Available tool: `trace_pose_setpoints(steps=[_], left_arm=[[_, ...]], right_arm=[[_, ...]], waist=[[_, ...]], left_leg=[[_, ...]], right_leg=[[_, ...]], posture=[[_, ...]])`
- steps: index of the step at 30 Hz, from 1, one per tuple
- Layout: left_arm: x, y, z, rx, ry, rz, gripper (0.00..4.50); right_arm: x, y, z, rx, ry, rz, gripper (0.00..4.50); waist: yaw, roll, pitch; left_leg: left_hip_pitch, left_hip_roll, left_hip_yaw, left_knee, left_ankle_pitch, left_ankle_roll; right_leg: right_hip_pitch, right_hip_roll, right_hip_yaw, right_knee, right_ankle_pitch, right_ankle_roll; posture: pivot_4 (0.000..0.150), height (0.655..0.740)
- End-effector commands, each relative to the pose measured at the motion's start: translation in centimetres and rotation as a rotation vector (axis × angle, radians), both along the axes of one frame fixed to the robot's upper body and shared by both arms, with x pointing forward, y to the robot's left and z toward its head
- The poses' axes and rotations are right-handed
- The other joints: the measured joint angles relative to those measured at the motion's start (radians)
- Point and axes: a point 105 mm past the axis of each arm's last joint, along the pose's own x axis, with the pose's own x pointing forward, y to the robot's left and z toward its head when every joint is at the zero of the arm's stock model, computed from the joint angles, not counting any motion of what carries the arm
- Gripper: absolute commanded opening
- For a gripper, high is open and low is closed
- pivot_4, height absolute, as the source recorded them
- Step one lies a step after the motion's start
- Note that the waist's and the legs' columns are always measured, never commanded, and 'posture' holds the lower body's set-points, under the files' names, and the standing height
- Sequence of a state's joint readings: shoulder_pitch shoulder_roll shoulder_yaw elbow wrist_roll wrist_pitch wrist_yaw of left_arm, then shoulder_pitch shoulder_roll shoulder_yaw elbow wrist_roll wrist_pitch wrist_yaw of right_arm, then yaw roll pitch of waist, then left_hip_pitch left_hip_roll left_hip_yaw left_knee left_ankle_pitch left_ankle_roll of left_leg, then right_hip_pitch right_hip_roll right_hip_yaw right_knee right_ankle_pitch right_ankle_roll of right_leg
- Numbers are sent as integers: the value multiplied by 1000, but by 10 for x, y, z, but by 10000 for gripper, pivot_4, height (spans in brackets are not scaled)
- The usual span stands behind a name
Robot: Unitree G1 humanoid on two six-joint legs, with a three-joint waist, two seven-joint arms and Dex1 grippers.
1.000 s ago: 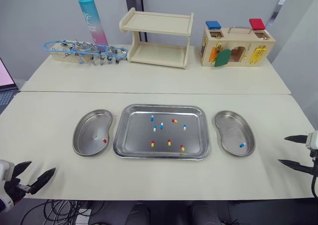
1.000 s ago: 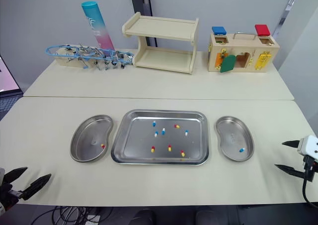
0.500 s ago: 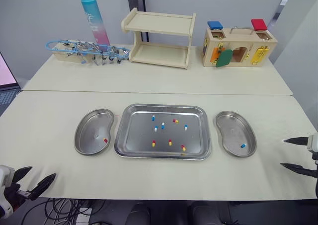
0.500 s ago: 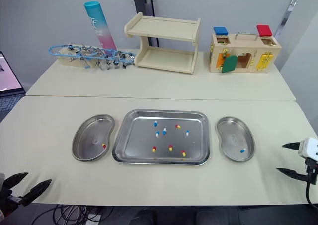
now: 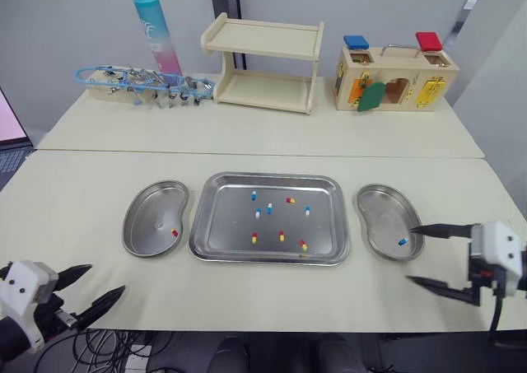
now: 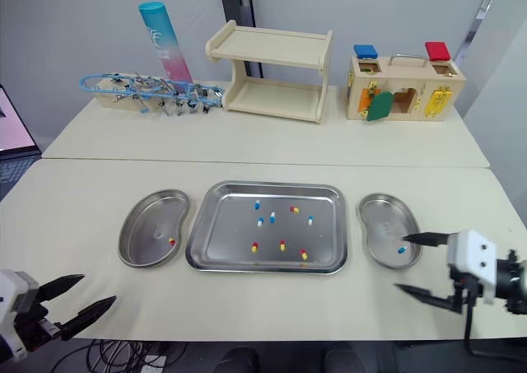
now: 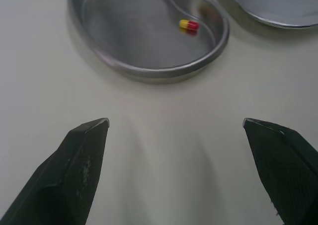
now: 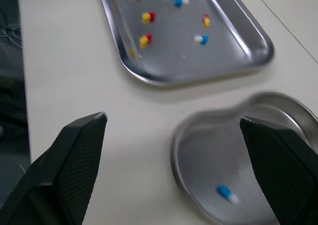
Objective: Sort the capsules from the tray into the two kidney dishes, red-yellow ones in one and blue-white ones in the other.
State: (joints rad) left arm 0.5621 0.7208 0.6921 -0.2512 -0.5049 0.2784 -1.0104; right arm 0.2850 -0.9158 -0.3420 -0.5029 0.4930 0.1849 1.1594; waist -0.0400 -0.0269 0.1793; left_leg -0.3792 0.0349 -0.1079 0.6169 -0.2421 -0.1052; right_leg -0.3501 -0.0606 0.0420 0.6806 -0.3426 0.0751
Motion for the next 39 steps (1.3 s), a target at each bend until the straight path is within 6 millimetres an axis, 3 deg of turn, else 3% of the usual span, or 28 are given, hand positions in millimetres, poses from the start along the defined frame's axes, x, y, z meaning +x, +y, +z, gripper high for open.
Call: trace_pose_setpoints(steps=[1,11,19,22,27,39], left_arm=[[8,-26,17,0,-37,-127,44827],[34,-90,31,-28,-86,-376,44827],[68,-137,45,-21,-102,-670,44827],[81,-148,43,-1,-100,-764,39231],[101,-163,35,38,-90,-865,23527],[136,-176,6,196,-10,-995,23527]], right_arm=[[-5,36,-4,73,-34,49,45000],[-8,72,-32,140,-21,23,45000],[-6,87,-34,180,-24,12,45000],[-5,90,-34,188,-18,5,45000],[-5,94,-34,205,-13,-4,45000],[-5,101,-38,234,8,-28,45000]], waist=[[3,-2,-1],[9,-2,-1],[10,-1,0],[10,-1,-1],[4,-1,0],[7,-1,0]], left_leg=[[0,0,0,0,0,0],[0,0,-1,0,0,0],[0,0,-1,0,0,0],[0,0,-2,1,0,0],[-1,0,-2,1,0,0],[-2,0,-2,3,0,0]], right_leg=[[0,0,0,0,0,0],[0,0,0,0,0,0],[0,1,0,0,0,0],[0,1,-1,1,0,0],[-2,2,0,1,1,0],[-2,2,-1,1,1,0]], posture=[[1500,7400],[1500,7400],[1500,7400],[1500,7400],[1500,7400],[1500,7400]])
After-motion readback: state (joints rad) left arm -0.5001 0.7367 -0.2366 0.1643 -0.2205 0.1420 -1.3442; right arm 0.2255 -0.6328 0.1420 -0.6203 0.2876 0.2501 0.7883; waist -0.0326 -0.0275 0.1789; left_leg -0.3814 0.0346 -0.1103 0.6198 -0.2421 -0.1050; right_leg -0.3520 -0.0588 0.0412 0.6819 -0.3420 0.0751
